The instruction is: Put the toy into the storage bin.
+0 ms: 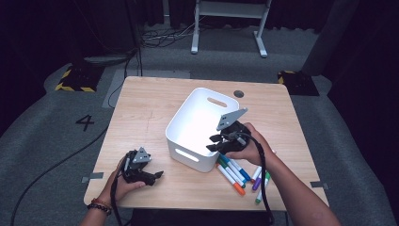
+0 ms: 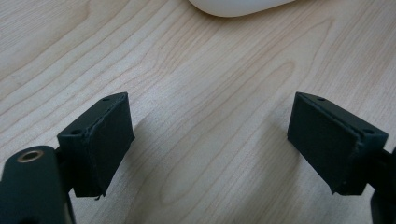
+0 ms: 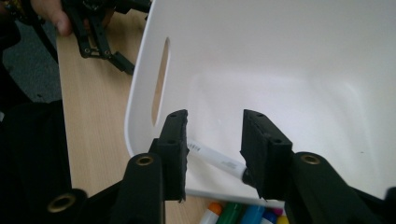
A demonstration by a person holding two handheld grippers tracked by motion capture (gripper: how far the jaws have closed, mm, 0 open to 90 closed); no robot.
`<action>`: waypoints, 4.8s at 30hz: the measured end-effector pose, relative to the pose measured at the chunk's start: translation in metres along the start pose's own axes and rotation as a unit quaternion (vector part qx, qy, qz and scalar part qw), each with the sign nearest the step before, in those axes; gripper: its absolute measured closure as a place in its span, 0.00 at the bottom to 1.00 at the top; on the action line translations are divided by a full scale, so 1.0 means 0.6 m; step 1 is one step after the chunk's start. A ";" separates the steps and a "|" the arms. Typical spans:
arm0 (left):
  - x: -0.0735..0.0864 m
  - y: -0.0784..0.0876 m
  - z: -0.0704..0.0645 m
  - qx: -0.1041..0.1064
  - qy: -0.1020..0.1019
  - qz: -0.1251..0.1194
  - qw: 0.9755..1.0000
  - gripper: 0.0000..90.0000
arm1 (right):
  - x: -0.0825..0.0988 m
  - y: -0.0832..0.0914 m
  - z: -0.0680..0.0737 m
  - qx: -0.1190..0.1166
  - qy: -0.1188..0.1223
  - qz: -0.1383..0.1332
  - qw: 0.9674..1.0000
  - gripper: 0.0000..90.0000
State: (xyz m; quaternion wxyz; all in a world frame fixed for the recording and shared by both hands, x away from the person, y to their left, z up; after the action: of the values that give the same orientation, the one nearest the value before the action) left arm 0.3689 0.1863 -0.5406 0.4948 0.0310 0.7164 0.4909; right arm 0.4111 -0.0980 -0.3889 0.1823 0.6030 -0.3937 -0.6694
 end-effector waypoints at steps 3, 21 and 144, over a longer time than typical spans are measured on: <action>0.000 0.000 0.000 -0.001 0.001 0.001 1.000 0.16 | 0.012 0.024 -0.007 0.014 -0.007 -0.019 1.000 0.61; 0.000 0.000 -0.001 0.001 0.005 0.001 1.000 0.16 | 0.190 0.103 -0.094 0.116 -0.064 -0.039 0.990 0.60; 0.000 -0.001 -0.003 0.002 0.010 0.002 1.000 0.16 | -0.118 0.020 -0.003 0.043 0.000 -0.110 0.993 0.83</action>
State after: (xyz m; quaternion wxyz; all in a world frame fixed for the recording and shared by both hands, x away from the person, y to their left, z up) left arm 0.3679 0.1849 -0.5411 0.4866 0.0282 0.7224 0.4905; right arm 0.4244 -0.0553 -0.3329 0.0818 0.6499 -0.3532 -0.6680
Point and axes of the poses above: each handheld gripper's, and its own axes: y roughly backward along the jaws, x roughly out of its underside, z roughly to its left, the point moved 5 cm from there along -y, roughly forward along the jaws, and after that the axes turned 1 degree about y, right-handed, at the moved point
